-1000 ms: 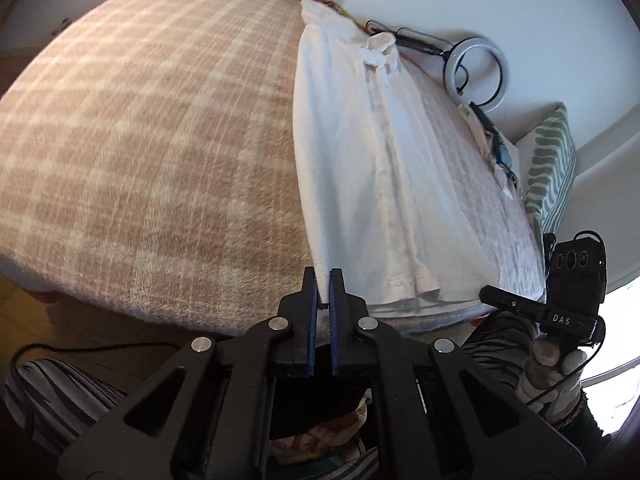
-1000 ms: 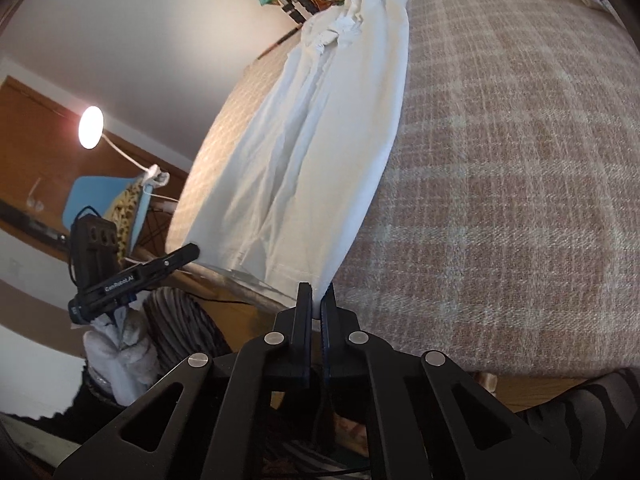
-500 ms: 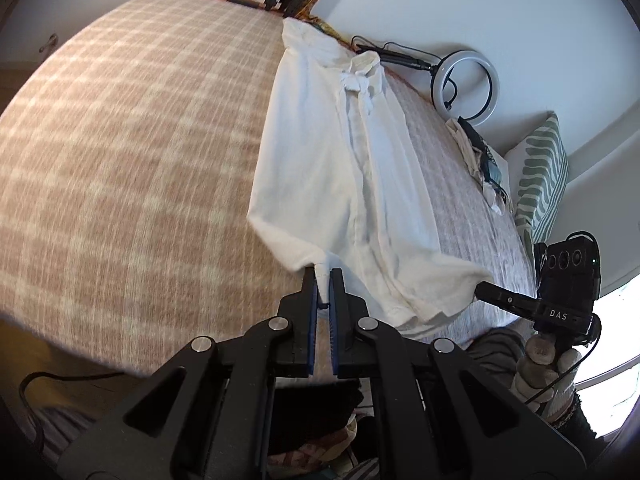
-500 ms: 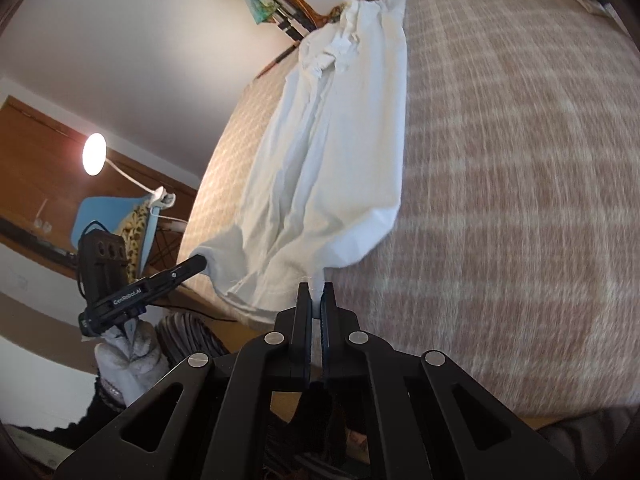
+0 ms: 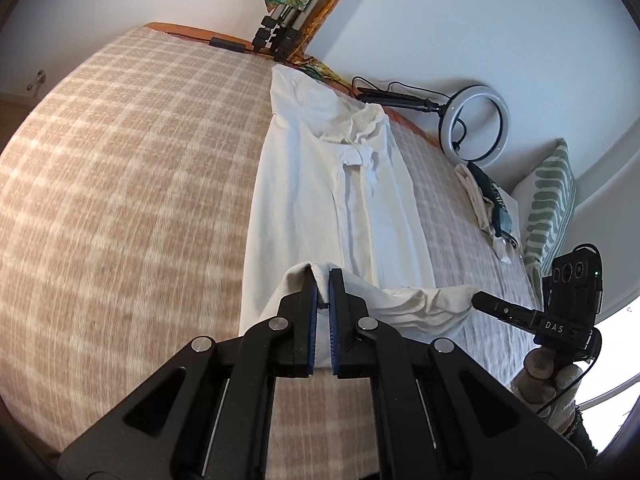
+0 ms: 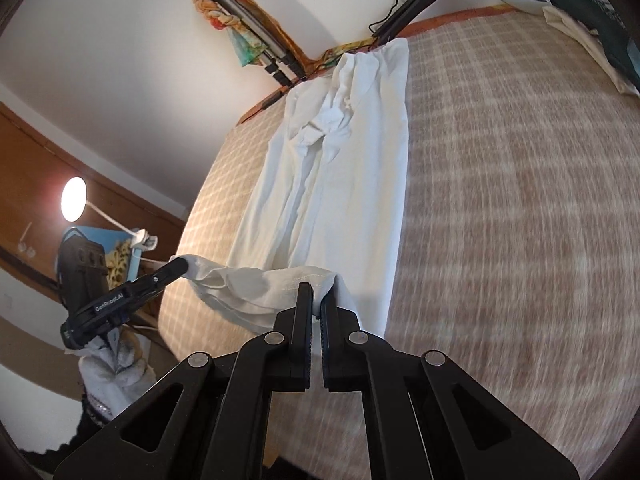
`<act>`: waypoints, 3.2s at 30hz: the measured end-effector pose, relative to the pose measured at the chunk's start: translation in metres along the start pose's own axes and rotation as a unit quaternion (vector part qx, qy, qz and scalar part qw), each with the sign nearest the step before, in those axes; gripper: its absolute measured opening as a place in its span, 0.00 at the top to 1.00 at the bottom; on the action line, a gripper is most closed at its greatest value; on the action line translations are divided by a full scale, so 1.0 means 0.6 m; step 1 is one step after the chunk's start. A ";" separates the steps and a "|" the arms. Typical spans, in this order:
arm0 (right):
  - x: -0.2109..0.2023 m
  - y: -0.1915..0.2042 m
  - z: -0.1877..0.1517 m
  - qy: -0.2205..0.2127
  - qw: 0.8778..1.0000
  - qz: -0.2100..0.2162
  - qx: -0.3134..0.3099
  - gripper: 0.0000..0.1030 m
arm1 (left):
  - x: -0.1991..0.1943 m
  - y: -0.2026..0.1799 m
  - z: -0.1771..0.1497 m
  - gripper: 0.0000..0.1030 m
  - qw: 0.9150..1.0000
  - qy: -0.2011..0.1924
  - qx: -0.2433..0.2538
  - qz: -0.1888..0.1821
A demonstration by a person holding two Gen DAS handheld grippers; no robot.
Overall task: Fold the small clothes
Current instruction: 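Fold the hem up toward the collar with both tools, then open, then move both open tools to the collar end of the folded shirt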
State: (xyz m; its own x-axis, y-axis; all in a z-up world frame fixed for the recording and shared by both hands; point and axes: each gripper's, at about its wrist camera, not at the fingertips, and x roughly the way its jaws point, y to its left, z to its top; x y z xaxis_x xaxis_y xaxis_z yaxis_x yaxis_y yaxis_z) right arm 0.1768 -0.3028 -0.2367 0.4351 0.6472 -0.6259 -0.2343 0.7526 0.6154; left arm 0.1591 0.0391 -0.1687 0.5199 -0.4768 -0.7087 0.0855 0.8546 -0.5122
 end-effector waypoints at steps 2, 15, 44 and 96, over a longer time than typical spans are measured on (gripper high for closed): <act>0.006 -0.011 0.020 0.001 1.000 -0.007 0.002 0.98 | 0.018 0.005 0.012 0.97 1.000 0.003 0.000 0.006; 0.069 -0.038 0.078 0.021 0.999 -0.035 0.004 0.98 | 0.091 0.026 0.049 0.97 0.999 0.017 0.002 0.037; 0.058 0.006 -0.047 0.083 0.982 -0.117 -0.119 0.78 | 0.106 -0.012 -0.011 0.61 0.982 0.042 0.131 0.131; 0.294 -0.059 0.405 -0.009 0.977 -0.141 -0.157 0.79 | 0.365 0.051 0.402 0.61 0.984 -0.020 0.096 0.150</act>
State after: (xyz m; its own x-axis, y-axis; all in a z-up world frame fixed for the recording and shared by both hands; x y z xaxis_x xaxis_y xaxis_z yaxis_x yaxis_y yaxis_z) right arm 0.4732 -0.2446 -0.2521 0.5350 0.4088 -0.7393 -0.3573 0.9025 0.2405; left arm 0.4807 0.0107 -0.2225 0.5794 -0.1915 -0.7922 0.0792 0.9806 -0.1792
